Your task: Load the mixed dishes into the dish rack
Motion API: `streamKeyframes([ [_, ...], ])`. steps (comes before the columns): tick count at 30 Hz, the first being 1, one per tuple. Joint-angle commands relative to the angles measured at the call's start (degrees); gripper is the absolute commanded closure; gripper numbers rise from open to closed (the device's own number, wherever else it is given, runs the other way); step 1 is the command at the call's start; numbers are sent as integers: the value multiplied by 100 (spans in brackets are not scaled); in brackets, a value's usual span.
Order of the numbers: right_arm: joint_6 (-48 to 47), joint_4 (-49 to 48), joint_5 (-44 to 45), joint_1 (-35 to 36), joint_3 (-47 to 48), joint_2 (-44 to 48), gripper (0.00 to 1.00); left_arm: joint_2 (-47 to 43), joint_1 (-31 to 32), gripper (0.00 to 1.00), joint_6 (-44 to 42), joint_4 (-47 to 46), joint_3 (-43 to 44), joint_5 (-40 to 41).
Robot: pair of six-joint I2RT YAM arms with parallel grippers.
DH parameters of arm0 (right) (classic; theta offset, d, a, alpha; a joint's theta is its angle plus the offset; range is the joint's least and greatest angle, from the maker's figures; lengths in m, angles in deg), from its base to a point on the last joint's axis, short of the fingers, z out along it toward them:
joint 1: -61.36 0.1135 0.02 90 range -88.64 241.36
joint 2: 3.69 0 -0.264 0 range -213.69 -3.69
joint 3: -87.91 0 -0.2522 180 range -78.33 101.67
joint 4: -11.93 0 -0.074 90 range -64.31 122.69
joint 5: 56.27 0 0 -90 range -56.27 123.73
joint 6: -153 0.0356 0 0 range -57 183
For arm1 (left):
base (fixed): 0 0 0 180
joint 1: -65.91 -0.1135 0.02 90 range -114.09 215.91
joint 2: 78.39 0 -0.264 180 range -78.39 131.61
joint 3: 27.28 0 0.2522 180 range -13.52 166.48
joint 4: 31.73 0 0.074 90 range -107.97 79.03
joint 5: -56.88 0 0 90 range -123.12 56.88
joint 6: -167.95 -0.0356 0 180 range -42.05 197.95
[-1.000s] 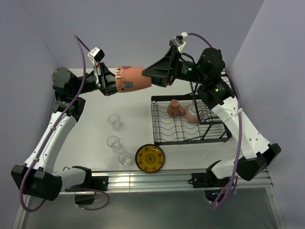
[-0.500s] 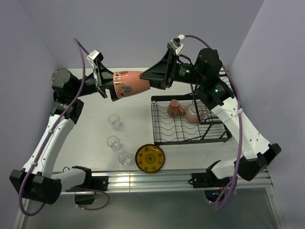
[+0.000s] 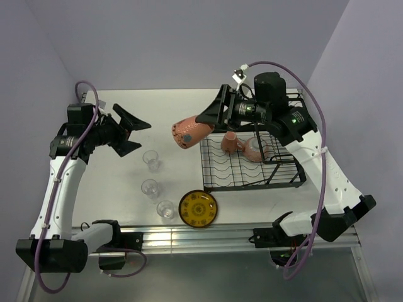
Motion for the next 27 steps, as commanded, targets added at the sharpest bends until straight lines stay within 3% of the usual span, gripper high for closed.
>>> streamKeyframes([
  [1,-1364,1197,1311,13,337,194,100,173,363,4,-1278,1354,825,1138],
  [4,-1840,1646,2305,153,249,167,100,456,1398,7,-1517,1821,1222,1938],
  [7,-2034,1787,3246,434,31,150,100,570,2785,13,-1227,1787,1152,2483],
  [11,-2202,1805,4239,820,-374,88,100,483,3429,22,-683,1313,652,2590],
  [20,-2342,1585,5996,1199,-1482,-78,100,395,4082,26,-427,855,-69,2757],
  [27,-2412,1454,6587,1278,-1789,-325,100,807,4354,29,-585,776,-193,2924],
])
